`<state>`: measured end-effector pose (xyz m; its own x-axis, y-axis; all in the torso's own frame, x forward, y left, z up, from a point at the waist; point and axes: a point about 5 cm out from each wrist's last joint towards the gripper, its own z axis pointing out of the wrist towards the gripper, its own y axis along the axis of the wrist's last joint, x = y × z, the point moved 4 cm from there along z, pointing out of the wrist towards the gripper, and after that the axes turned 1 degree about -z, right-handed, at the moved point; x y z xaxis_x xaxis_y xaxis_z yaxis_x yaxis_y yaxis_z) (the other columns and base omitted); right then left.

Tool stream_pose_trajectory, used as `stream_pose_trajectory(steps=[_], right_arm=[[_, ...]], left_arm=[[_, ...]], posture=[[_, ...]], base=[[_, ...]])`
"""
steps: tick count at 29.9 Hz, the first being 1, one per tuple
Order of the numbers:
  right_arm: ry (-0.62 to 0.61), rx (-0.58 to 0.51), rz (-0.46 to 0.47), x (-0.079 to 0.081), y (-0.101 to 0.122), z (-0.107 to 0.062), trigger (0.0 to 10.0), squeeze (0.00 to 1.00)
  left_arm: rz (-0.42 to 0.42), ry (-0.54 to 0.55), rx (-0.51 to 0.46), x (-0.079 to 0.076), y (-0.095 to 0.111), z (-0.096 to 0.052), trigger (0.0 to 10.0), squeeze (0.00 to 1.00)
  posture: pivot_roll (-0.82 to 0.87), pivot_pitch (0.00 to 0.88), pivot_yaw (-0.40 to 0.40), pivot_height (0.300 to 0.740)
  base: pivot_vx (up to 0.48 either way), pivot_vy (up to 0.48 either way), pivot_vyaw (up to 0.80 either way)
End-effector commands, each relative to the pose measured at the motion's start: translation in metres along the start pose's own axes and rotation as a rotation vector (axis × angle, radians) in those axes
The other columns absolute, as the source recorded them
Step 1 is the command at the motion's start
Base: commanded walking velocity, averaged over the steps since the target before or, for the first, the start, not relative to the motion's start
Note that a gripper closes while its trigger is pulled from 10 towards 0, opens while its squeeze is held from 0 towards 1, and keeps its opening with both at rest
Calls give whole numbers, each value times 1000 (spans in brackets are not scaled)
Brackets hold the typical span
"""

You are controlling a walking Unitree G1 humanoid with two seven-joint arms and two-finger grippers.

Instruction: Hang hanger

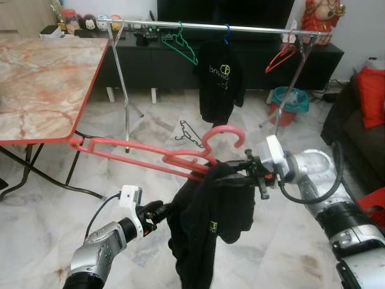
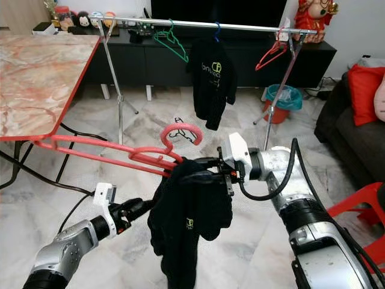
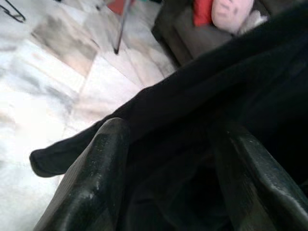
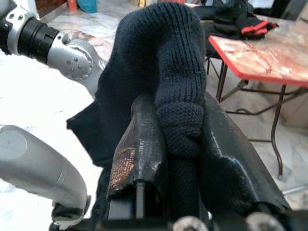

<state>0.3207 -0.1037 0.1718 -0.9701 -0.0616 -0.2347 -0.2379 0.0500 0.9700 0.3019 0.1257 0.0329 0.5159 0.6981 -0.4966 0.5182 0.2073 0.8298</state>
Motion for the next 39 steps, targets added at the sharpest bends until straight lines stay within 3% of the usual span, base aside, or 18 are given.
stream_pose_trajectory(steps=[1,14,24,25,26,39], right_arm=[[4,-20,-67,-8,17,1,10000,0],[90,-52,-123,-5,35,14,10000,0],[109,-58,-127,-4,39,17,10000,0],[110,-57,-125,-4,38,18,10000,0],[111,-56,-122,-4,37,18,10000,0],[113,-34,-102,-1,30,19,10000,0]], left_arm=[[24,-10,35,-1,-3,0,10000,0],[82,88,121,10,-12,9,10000,0],[73,61,114,7,-12,13,10000,0],[70,68,109,8,-11,13,2706,0],[63,69,97,8,-9,13,0,0],[54,25,75,5,-6,11,0,0]], posture=[[-16,0,-94,736],[-23,0,-102,736],[-24,0,-106,736],[-24,0,-106,736],[-22,0,-108,736],[-19,0,-107,736]], base=[[0,0,0],[0,0,0],[0,0,0],[0,0,0],[0,0,0],[0,0,0]])
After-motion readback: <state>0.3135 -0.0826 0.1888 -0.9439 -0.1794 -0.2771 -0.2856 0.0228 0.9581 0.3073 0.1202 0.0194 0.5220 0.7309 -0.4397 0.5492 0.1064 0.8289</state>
